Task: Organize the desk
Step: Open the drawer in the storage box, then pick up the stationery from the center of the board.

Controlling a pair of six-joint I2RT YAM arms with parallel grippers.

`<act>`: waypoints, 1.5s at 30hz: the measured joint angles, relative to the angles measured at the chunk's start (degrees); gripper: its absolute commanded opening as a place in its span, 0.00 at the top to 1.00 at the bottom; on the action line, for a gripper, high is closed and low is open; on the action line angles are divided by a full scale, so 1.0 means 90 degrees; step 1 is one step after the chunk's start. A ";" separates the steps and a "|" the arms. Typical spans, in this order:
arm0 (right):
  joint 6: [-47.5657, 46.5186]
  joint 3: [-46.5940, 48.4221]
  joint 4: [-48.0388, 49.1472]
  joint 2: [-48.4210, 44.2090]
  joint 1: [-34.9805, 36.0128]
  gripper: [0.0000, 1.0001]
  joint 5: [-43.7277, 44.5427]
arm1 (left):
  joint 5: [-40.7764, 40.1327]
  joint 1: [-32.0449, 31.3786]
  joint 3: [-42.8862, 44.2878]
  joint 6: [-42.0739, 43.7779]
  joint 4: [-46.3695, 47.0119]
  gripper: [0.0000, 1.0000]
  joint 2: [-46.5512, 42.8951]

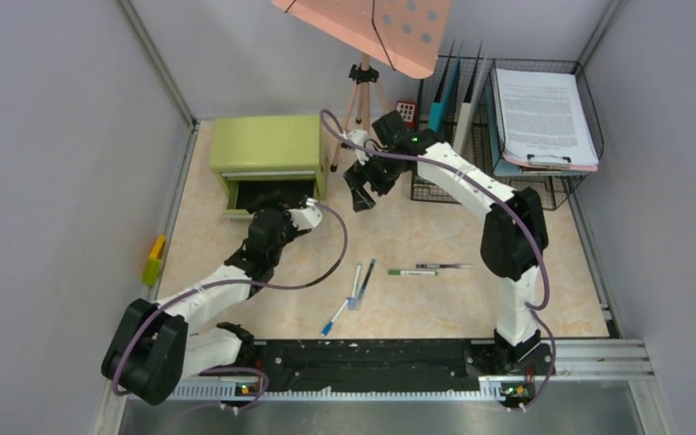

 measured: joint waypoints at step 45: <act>-0.3429 -0.6411 0.0345 -0.3521 -0.0605 0.28 0.2948 | 0.3458 0.1447 0.3810 -0.4551 -0.6543 0.14 0.0107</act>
